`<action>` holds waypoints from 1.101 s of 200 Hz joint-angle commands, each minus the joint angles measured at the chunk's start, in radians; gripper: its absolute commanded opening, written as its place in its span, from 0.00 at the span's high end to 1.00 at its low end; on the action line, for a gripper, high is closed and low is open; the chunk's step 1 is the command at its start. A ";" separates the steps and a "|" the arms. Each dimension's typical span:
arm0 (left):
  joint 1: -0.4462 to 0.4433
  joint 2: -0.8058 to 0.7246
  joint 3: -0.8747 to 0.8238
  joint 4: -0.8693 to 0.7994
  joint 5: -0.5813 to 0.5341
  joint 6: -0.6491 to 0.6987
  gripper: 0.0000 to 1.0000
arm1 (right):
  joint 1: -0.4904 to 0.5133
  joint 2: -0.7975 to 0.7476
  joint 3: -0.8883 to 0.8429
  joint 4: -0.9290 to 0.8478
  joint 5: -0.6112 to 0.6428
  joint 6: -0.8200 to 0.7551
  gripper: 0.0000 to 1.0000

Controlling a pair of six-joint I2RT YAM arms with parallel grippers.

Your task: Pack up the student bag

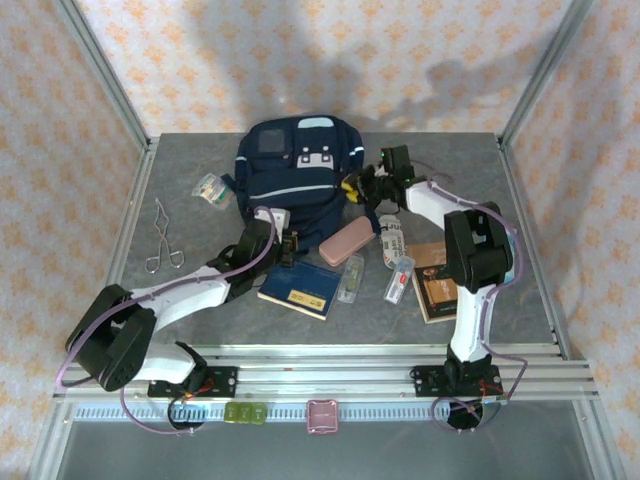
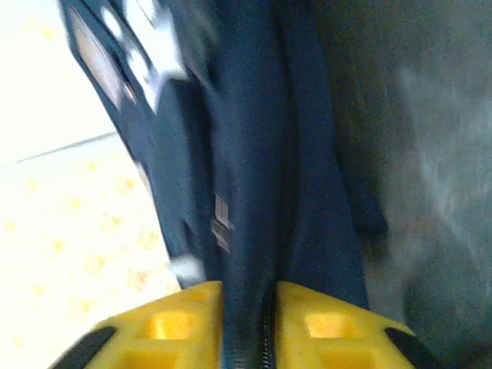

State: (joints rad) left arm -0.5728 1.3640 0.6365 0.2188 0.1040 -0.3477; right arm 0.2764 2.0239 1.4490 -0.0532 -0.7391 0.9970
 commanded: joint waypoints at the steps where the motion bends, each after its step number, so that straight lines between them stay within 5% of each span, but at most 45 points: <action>1: -0.039 0.053 0.065 -0.011 0.028 -0.018 1.00 | -0.066 -0.018 0.066 -0.015 0.150 -0.067 0.62; 103: -0.066 0.205 0.270 -0.003 0.051 0.022 1.00 | 0.016 -0.301 -0.220 -0.174 -0.008 -0.125 0.54; 220: -0.114 0.176 0.224 0.023 0.096 0.006 1.00 | 0.152 -0.105 -0.150 -0.165 -0.009 -0.044 0.55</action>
State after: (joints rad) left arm -0.6598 1.5734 0.8738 0.1699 0.1532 -0.3397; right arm 0.4137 1.8534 1.2522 -0.2096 -0.7494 0.9421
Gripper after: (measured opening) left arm 0.046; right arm 0.465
